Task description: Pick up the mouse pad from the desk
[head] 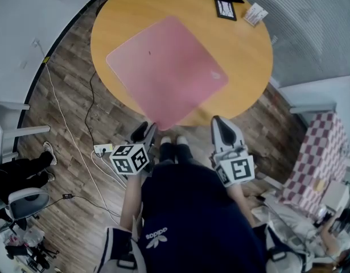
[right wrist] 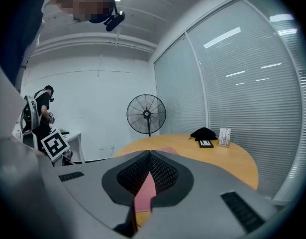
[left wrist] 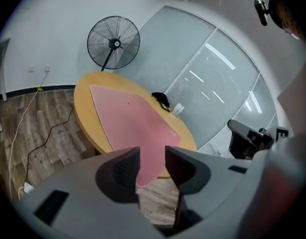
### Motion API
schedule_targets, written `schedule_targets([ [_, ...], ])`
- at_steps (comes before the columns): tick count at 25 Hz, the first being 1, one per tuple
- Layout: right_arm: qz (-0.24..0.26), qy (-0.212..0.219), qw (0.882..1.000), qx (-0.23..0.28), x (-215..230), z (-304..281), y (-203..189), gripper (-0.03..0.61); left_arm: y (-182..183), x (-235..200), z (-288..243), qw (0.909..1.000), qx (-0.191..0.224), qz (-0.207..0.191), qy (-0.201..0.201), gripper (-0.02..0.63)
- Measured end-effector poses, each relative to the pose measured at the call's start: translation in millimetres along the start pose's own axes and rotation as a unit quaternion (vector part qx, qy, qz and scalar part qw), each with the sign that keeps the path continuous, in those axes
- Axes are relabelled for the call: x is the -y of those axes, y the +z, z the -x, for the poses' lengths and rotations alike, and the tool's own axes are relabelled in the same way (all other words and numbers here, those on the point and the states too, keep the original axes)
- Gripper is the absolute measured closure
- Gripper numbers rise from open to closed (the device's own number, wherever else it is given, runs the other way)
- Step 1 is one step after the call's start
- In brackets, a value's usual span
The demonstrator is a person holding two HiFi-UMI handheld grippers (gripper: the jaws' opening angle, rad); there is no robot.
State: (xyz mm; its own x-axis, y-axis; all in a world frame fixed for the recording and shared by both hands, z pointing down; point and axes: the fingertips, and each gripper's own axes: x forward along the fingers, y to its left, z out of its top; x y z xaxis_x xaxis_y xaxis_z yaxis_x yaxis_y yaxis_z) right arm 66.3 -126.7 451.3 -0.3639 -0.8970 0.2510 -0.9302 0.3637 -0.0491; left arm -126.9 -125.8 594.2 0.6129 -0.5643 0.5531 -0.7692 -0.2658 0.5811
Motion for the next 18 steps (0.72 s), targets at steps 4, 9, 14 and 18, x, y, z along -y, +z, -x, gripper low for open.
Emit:
schedule_targets([
  [4, -0.002, -0.005, 1.0, -0.013, 2.2, -3.2, -8.1, 0.575, -23.7, -14.9, -19.2, 0.9989, -0.039, 0.025, -0.007, 0.474],
  [9, 0.003, -0.014, 0.999, -0.03, 3.4, -8.7, -19.3, 0.575, -45.5, -37.2, -39.3, 0.9964, -0.083, 0.014, -0.001, 0.465],
  [14, 0.005, -0.016, 0.999, -0.046, 5.4, -11.6, -25.6, 0.575, -63.5, -42.3, -58.8, 0.9917, -0.119, 0.045, -0.019, 0.46],
  [18, 0.0, -0.018, 0.999, -0.045, 5.1, -15.1, -25.0, 0.575, -79.6, -49.0, -69.4, 0.9866, -0.15, 0.061, -0.024, 0.453],
])
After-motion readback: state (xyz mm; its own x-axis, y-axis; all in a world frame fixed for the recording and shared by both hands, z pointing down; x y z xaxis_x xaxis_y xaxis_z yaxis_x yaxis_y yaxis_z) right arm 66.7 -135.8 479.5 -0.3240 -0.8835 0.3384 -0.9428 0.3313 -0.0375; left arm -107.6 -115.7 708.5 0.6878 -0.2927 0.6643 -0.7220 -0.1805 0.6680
